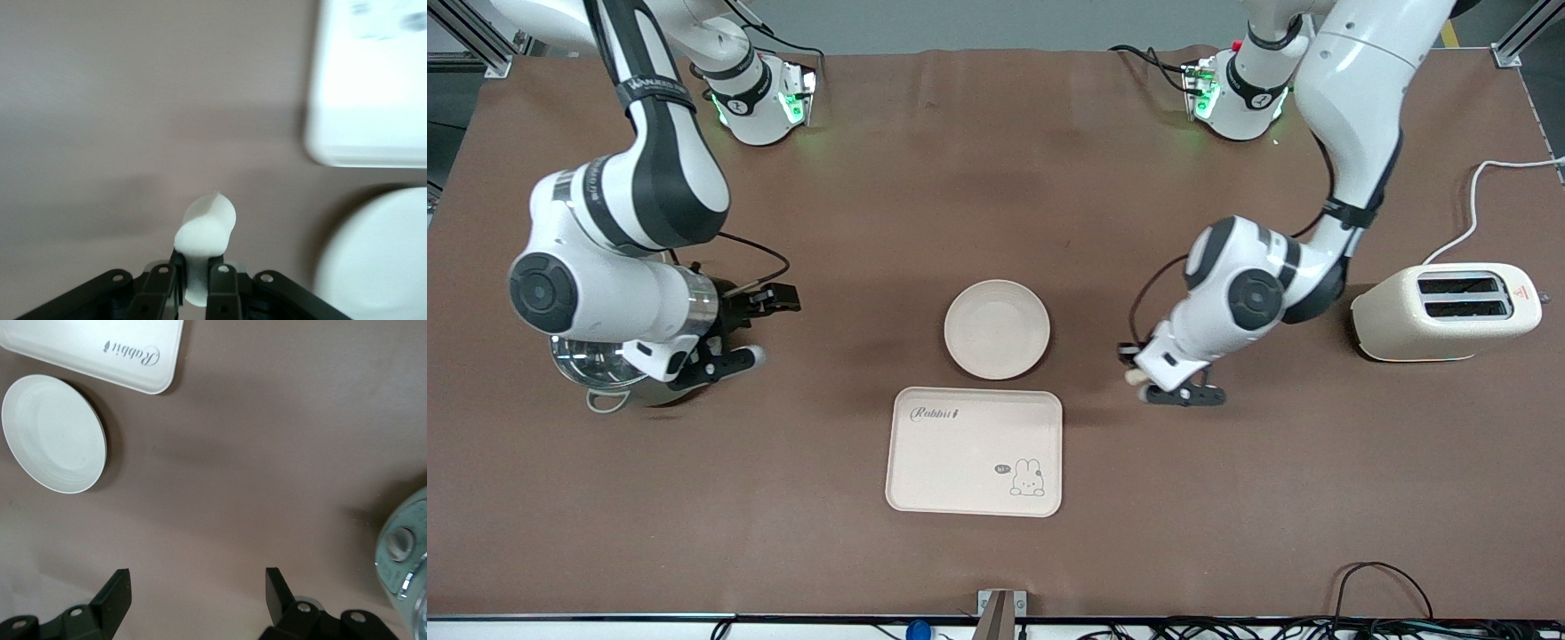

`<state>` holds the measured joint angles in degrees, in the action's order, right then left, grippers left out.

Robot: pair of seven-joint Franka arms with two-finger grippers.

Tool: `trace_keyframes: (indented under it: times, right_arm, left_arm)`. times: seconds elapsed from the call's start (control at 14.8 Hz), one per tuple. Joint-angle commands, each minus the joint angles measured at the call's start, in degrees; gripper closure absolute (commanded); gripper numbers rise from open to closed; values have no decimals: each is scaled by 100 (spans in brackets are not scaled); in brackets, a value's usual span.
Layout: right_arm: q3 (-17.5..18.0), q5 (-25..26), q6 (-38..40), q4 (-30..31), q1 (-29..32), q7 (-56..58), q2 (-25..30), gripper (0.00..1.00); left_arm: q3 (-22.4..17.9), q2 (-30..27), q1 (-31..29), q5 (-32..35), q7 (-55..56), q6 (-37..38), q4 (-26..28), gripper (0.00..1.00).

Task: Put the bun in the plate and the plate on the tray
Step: 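Carry the bun into the plate while the right gripper approaches the plate, then release the bun and withdraw the left gripper while the right gripper grasps the plate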

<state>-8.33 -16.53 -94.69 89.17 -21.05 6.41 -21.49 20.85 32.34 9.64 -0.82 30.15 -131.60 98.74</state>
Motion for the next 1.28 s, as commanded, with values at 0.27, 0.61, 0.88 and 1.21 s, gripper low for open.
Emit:
trace_keyframes:
  times: [0.27,0.61,0.88,1.21]
  right_arm:
    - [-29,-632,-313,4,-258,-17,-399,11]
    - [-29,-913,-840,13,-504,-165,-733,13]
    - [-29,-1089,-1385,4,-900,-614,-1014,14]
    - [-29,-1669,-2061,4,-1348,-702,-1401,19]
  left_arm:
    - [-37,1107,1504,21,2705,-530,-883,0]
    - [-72,1143,1585,169,3103,-675,-865,0]
    - [-81,591,1173,977,2797,773,-971,0]
    - [-38,-534,-47,996,522,1900,-945,0]
